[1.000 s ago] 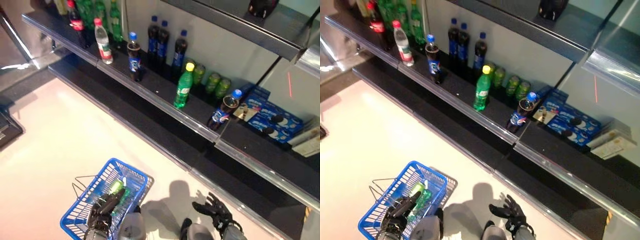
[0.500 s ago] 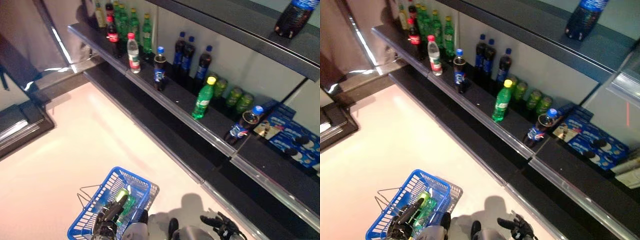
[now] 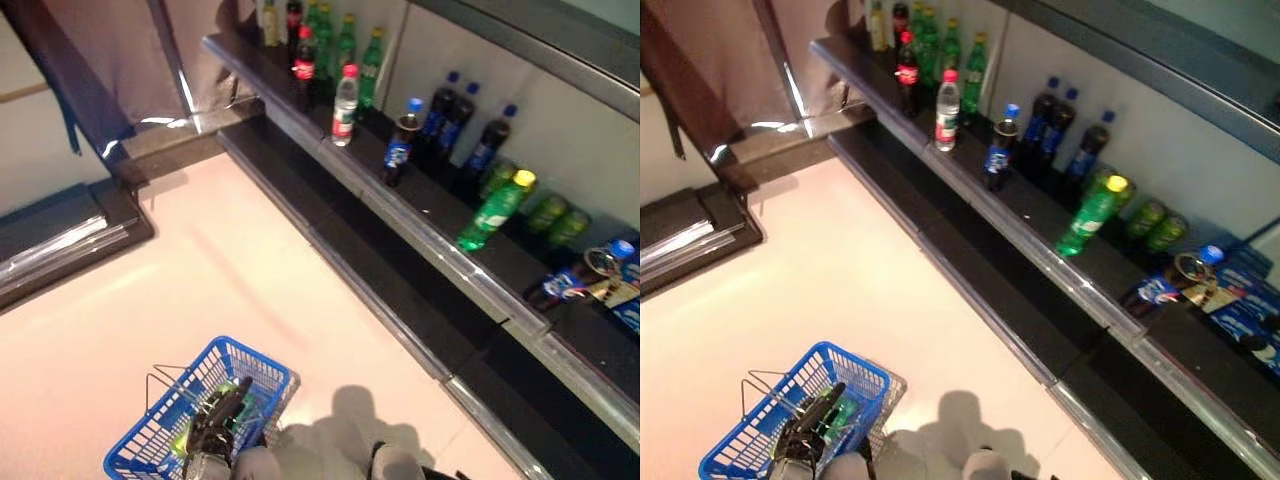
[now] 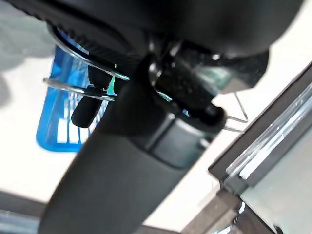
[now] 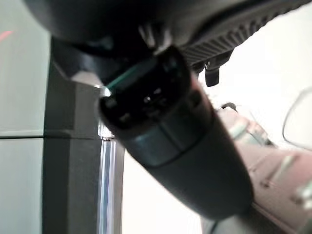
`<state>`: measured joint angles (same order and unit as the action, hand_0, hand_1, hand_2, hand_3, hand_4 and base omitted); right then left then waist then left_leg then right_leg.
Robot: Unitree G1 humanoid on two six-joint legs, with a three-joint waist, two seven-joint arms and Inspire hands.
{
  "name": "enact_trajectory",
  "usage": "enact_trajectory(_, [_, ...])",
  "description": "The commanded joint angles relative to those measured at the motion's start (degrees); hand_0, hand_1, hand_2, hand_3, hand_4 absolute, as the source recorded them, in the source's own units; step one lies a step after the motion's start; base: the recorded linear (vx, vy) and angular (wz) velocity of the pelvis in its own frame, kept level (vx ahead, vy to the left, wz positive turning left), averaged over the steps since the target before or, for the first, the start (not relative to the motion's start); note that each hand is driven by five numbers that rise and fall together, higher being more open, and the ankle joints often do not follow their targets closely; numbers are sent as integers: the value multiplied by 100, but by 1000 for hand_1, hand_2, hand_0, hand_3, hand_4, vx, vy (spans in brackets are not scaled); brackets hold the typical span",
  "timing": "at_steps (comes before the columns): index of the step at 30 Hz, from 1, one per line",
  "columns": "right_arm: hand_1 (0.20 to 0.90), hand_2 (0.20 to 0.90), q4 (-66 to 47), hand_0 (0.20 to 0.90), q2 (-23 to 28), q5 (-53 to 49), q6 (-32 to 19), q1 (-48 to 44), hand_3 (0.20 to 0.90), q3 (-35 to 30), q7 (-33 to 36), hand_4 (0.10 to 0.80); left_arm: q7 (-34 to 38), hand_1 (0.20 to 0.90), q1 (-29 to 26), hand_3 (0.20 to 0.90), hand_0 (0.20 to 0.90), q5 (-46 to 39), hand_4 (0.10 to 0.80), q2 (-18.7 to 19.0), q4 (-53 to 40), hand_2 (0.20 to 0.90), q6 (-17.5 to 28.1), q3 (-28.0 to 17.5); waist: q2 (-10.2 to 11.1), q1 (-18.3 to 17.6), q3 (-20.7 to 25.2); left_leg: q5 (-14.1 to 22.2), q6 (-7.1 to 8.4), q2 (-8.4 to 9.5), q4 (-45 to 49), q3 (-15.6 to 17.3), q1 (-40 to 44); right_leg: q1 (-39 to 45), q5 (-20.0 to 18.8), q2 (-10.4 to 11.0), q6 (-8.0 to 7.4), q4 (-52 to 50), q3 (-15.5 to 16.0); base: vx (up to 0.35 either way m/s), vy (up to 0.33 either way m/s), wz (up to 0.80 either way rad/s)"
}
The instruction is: Pick up the drink and place into the basket.
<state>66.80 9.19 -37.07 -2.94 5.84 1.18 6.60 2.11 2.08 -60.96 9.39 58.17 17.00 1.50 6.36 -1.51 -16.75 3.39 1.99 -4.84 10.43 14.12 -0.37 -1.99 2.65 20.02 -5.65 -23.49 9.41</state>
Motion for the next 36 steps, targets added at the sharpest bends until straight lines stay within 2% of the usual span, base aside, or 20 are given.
enact_trajectory(1, [900, 900, -370, 900, 255, -5, -180, -20, 900, 206, 137, 800, -437, 300, -98, 200, 300, 566, 100, 193, -1286, 300, 931, 25, -552, 80, 156, -73, -201, 46, -152, -19, 227, -223, -229, -537, -198, -633, 133, 168, 258, -26])
enact_trajectory(2, [900, 900, -371, 900, 256, -5, -180, -20, 900, 206, 138, 800, -436, 300, -98, 200, 300, 567, 100, 193, -1287, 300, 930, 25, -563, 86, 165, -83, -198, 33, -162, -16, 220, -227, -248, -553, -192, -610, 135, 163, 179, -34])
enact_trajectory(3, [900, 900, -405, 900, 235, -28, -173, -28, 900, 195, 174, 800, -466, 300, -68, 200, 300, 585, 100, 244, -1312, 300, 933, 81, -561, 29, 170, -81, -219, 118, -264, -3, 295, -213, -139, -822, -180, -550, 134, 236, 180, -32])
enact_trajectory(4, [900, 900, -406, 900, 229, -161, -170, -17, 900, 170, 230, 800, -552, 300, -70, 200, 300, 505, 100, 315, -1290, 300, 928, 190, -553, -57, 218, -100, -222, 262, -391, -93, 336, -154, -42, -1287, -65, -210, 127, 341, 233, -14])
enact_trajectory(6, [900, 900, -223, 900, 263, -316, -222, 3, 900, 152, 195, 800, -591, 300, -117, 200, 300, 515, 100, 302, -1213, 300, 923, 281, -454, -129, 307, -60, -236, 612, -431, -204, 330, 74, 41, -1828, 200, 848, 69, 409, 191, 34])
enact_trajectory(8, [900, 900, -34, 900, 314, -350, -283, -21, 900, 163, 135, 800, -677, 300, -146, 200, 300, 537, 100, 238, -1050, 300, 974, 306, -336, -189, 344, 2, -227, 908, -407, -279, 321, 83, -297, -2071, 235, 1776, -50, 415, 143, 61])
enact_trajectory(11, [900, 900, 87, 900, 327, -380, -315, -51, 900, 159, 83, 800, -824, 300, -157, 200, 300, 399, 100, 210, -915, 300, 1004, 269, -250, -280, 329, 195, -257, 1108, -409, -263, 465, -350, -915, -2069, 63, 2128, 124, 300, 86, 23])
enact_trajectory(13, [900, 900, 111, 900, 297, -435, -247, -42, 900, 101, 123, 800, -983, 300, -111, 200, 300, 407, 100, 217, -869, 300, 969, 194, -194, -328, 302, 541, -341, 1220, -412, -168, 815, -804, -1416, -1903, -95, 2155, 699, 403, 72, 12])
enact_trajectory(14, [900, 900, 117, 900, 295, -428, -237, -39, 900, 88, 121, 800, -1001, 300, -105, 200, 300, 404, 100, 214, -864, 300, 963, 189, -188, -331, 302, 574, -352, 1233, -405, -166, 847, -828, -1440, -1896, -101, 2146, 735, 574, 101, -28])
enact_trajectory(17, [900, 900, 247, 900, 281, -507, -356, 111, 900, -57, 74, 800, -1178, 300, -139, 200, 300, 584, 100, 111, -681, 300, 889, 279, -234, -480, 458, 994, -432, 1350, 209, -335, 1117, -862, -1254, -2032, 185, 1889, 721, 505, 66, -5])
enact_trajectory(21, [900, 900, 90, 900, 303, -118, -380, 174, 900, 107, 156, 800, -1198, 300, -84, 200, 300, 572, 100, -60, -568, 300, 861, 327, -291, -578, 640, -321, 270, 1043, 2330, -169, 989, -465, -732, -2110, 650, 1786, 1054, 407, -9, 39])
enact_trajectory(22, [900, 900, 65, 900, 329, -25, -388, 175, 900, 130, 152, 800, -1207, 300, -66, 200, 300, 547, 100, -75, -561, 300, 876, 335, -301, -567, 646, -457, 320, 1025, 2446, -195, 920, -399, -683, -2117, 682, 1795, 1070, 338, 37, 23])
enact_trajectory(24, [900, 900, 17, 900, 371, 109, -396, 165, 900, 179, 177, 800, -1214, 300, -32, 200, 300, 465, 100, -91, -536, 300, 900, 353, -288, -523, 651, -596, 327, 1017, 2746, -231, 696, -282, -607, -2102, 710, 1799, 1037, 249, 69, -8])
enact_trajectory(26, [900, 900, 2, 900, 423, 135, -349, 115, 900, 234, 107, 800, -1250, 300, -15, 200, 300, 295, 100, -85, -539, 300, 895, 257, -183, -332, 582, -431, 113, 831, 2832, -257, -61, -80, -421, -2066, 697, 1767, 731, 320, 117, -45])
enact_trajectory(28, [900, 900, 162, 900, 476, 391, -356, -99, 900, 247, 2, 800, -1193, 300, -74, 200, 300, 169, 100, -46, -639, 300, 870, 173, -71, -182, 480, -63, -102, 378, 1947, -175, -243, 137, -284, -2025, 633, 1785, 253, 268, 191, -80])
enact_trajectory(30, [900, 900, 215, 900, 495, 418, -338, -208, 900, 262, 8, 800, -1185, 300, -73, 200, 300, 38, 100, -47, -679, 300, 857, 122, -66, -131, 487, -48, -123, 100, 762, -317, -155, 224, -209, -1992, 523, 1803, -61, 279, 343, -107])
enact_trajectory(32, [900, 900, 204, 900, 500, 359, -313, -216, 900, 288, 62, 800, -1270, 300, 9, 200, 300, -19, 100, -34, -660, 300, 862, 24, -130, -31, 499, -551, 128, -422, -450, -828, -97, 299, -90, -1998, 415, 1770, -385, 312, 407, -44])
enact_trajectory(33, [900, 900, 202, 900, 504, 346, -307, -204, 900, 282, 63, 800, -1308, 300, 42, 200, 300, -38, 100, -40, -644, 300, 875, -13, -153, 8, 494, -732, 207, -555, -638, -1022, -141, 317, -59, -1998, 394, 1748, -495, 340, 459, -59])
enact_trajectory(34, [900, 900, 228, 900, 538, 291, -312, -149, 900, 237, -28, 800, -1407, 300, 153, 200, 300, -23, 100, -101, -567, 300, 986, -132, -199, 136, 446, -1069, 332, -821, -954, -1585, -263, 413, 67, -1936, 338, 1650, -852, 319, 474, -61])
enact_trajectory(36, [900, 900, 261, 900, 550, 278, -315, -118, 900, 171, -106, 800, -1422, 300, 186, 200, 300, 16, 100, -136, -525, 300, 1052, -165, -208, 178, 419, -1034, 331, -844, -834, -1716, -330, 441, 147, -1841, 298, 1554, -976, 214, 376, -74])
